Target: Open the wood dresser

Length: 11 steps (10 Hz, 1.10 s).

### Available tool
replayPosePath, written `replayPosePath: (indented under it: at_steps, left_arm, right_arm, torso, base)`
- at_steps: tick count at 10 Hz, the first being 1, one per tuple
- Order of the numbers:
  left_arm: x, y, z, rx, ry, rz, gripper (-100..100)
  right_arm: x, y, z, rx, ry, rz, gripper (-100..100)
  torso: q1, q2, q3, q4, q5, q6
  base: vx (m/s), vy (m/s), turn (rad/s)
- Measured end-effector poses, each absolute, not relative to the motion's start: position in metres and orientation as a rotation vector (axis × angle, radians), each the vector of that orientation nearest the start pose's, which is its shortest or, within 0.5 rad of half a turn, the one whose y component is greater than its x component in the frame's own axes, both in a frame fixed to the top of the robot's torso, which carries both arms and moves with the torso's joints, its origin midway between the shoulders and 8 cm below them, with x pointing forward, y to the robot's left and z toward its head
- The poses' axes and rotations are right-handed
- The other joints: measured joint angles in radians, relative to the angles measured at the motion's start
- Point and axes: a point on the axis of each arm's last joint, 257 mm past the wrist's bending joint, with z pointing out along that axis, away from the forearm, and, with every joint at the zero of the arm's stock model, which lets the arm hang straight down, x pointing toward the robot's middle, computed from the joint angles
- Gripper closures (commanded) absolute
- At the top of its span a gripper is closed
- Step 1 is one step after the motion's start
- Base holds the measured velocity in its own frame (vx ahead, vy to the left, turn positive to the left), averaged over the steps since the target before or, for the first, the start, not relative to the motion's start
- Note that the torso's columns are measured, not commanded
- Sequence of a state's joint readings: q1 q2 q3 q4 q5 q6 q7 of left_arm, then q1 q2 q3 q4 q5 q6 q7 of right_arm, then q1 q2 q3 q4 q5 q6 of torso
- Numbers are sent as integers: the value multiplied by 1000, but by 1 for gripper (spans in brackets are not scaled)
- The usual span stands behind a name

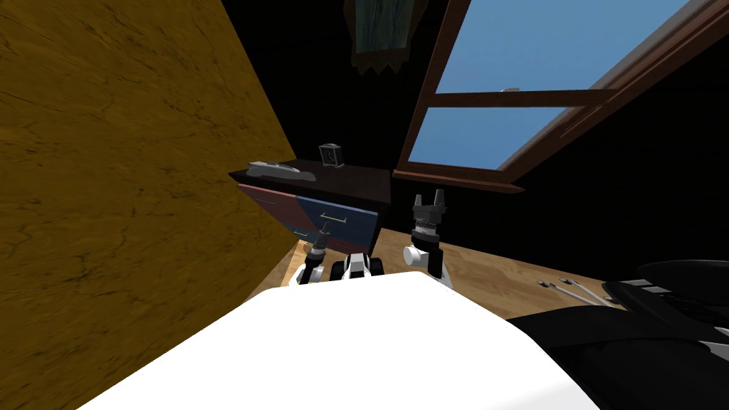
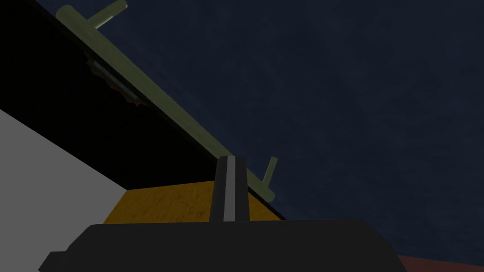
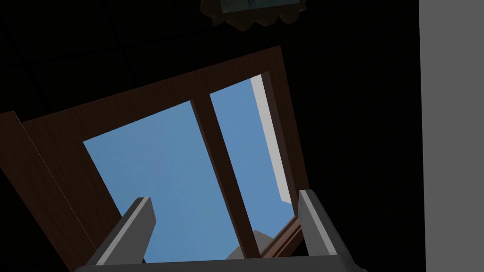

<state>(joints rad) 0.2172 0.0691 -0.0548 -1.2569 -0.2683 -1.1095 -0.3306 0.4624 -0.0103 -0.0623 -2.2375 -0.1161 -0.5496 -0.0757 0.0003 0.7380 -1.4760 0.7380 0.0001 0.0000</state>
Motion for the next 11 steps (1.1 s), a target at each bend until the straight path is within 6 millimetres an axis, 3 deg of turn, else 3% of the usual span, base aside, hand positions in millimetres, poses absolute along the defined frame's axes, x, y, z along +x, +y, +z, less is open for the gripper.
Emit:
replayPosePath:
  at_steps: [1, 4, 9, 11]
  left_arm:
    - [389, 180, -219, -312, 1048, -1094, -100]
    - [394, 186, -213, -270, 1062, -1084, -100]
    - [409, 176, -202, -308, 1046, -1101, -100]
    - [424, 181, -205, -308, 1048, -1095, -100]
  right_arm:
    - [340, -310, 29, 706, 489, 1403, 0]
    - [340, -310, 29, 706, 489, 1403, 0]
    - [340, -310, 29, 706, 489, 1403, 0]
    - [340, -310, 29, 706, 489, 1403, 0]
  torso:
    - [-1, 0, 0, 0, 0, 0]
    - [-4, 2, 1, 1, -1, 0]
    - [3, -3, -2, -1, 1, 0]
    - [0, 3, 2, 1, 0, 0]
  base:
    - [-7, -5, 0]
    - [-55, -70, 5]
    - [-55, -50, -6]
    - [-88, -6, -39]
